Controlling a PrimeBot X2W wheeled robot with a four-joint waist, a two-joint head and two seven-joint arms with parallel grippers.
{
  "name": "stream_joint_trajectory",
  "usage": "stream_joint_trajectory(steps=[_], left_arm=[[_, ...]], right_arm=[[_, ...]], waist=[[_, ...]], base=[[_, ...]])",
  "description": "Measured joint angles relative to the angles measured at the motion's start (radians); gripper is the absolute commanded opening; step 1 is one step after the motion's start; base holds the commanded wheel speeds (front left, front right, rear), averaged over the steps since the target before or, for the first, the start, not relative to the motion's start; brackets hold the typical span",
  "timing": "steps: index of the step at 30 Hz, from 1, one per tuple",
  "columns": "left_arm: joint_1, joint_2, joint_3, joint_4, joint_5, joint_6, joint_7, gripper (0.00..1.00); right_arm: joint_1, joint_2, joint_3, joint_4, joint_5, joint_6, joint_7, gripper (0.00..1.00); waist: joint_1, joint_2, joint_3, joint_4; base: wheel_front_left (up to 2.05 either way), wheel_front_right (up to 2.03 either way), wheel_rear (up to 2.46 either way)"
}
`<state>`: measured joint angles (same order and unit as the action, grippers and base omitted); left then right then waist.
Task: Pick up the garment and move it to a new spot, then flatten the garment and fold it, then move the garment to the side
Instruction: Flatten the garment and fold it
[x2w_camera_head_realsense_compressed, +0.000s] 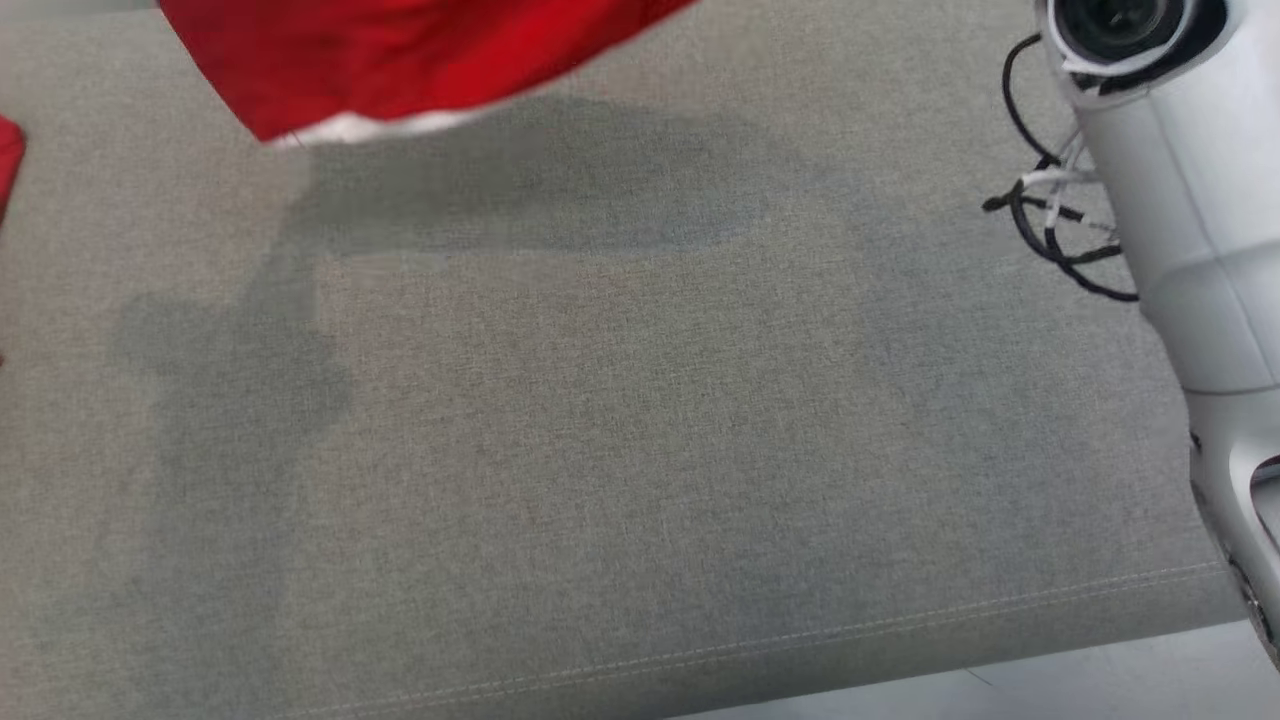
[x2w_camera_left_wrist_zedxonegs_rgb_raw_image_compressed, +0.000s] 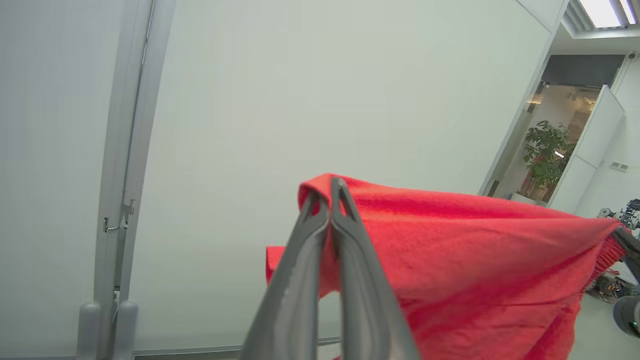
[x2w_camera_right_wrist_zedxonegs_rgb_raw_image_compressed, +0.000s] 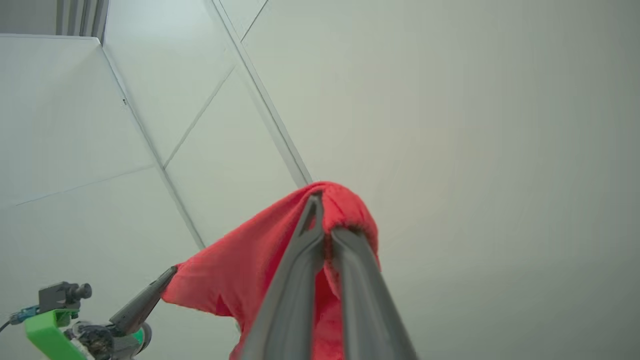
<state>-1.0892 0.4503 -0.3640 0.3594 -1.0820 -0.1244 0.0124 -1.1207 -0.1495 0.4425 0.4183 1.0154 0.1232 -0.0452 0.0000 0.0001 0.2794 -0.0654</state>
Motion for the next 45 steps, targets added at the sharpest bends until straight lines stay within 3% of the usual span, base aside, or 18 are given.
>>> stream_joint_trajectory(steps=[5,11,17,25,36,45], left_arm=[[0.007,-0.054,-0.058,-0.034,-0.007,0.000,-0.041,0.00],[0.226,-0.062,-0.137,-0.051,-0.038,0.000,-0.089,0.00],[0.400,-0.080,-0.204,-0.097,-0.074,0.000,-0.151,0.00],[0.596,-0.048,-0.246,-0.092,-0.070,0.000,-0.229,0.00],[0.726,-0.040,-0.196,-0.076,-0.067,0.000,-0.261,0.00],[0.823,0.041,-0.263,-0.034,0.035,0.000,-0.260,0.00]], right_arm=[[-0.024,-0.015,0.018,0.028,-0.036,0.000,-0.073,0.00],[0.185,-0.004,0.180,0.073,-0.048,0.000,-0.083,0.00],[0.367,-0.052,0.234,0.091,-0.031,0.000,-0.146,0.00],[0.473,-0.075,0.303,0.037,-0.028,0.000,-0.194,0.00],[0.604,-0.190,0.430,-0.105,-0.049,0.000,-0.202,0.00],[0.655,-0.303,0.564,-0.187,-0.148,0.000,-0.202,0.00]], waist=[[0.0000,0.0000,0.038,0.001],[0.0000,-0.0001,0.062,0.007],[0.0000,0.0000,0.057,0.006],[0.0000,0.0000,0.016,-0.009],[0.0000,0.0000,-0.051,0.000],[0.0000,0.0000,-0.089,0.022]], base=[[0.00,0.00,0.00],[0.00,0.00,0.00],[0.00,0.00,0.00],[0.00,0.00,0.00],[0.00,0.00,0.00],[0.00,0.00,0.00]])
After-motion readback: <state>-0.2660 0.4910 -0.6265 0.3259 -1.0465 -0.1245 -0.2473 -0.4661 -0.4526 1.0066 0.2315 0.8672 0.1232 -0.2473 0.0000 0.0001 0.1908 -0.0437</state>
